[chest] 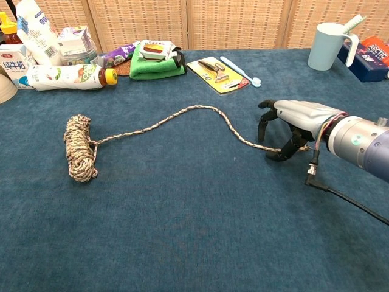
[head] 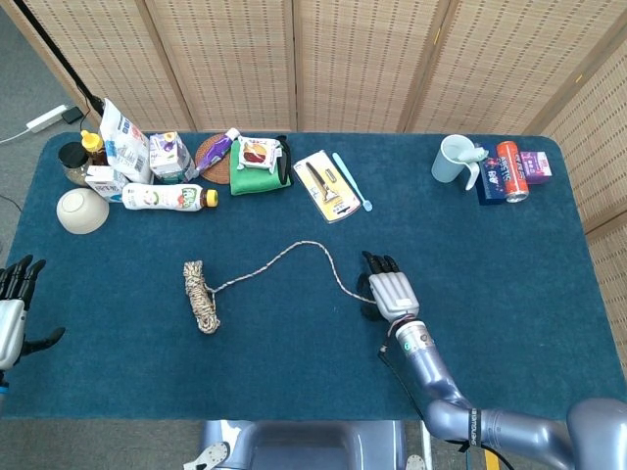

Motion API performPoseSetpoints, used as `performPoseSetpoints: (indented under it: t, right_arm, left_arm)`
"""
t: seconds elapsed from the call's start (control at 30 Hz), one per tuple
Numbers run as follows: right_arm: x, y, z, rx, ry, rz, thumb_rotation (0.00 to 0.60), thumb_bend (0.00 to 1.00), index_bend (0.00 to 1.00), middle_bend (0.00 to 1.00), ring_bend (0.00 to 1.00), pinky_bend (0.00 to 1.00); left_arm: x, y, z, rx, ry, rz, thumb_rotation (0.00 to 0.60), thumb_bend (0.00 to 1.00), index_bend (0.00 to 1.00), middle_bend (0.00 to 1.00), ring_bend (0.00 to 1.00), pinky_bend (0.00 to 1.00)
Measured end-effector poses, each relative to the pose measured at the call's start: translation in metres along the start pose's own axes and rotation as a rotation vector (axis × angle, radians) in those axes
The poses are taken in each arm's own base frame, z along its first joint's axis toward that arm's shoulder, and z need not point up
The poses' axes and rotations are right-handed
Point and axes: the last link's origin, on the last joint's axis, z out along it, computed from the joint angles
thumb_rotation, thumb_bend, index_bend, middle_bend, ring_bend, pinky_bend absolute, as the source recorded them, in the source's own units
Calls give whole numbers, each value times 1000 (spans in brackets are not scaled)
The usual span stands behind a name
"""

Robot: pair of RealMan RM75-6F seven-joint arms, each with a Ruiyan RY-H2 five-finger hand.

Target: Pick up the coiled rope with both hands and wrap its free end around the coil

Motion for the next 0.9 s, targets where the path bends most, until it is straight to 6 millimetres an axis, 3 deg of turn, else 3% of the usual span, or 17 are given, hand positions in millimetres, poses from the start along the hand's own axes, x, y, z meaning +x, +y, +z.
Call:
performPoseSetpoints:
  t: [0.9]
  right_arm:
    - [-1,7,0,-10,5,-1,600,419,525,0,0,0]
  left_arm:
    - [0,0,0,1,-4,-2,600,155,0,0,0,0]
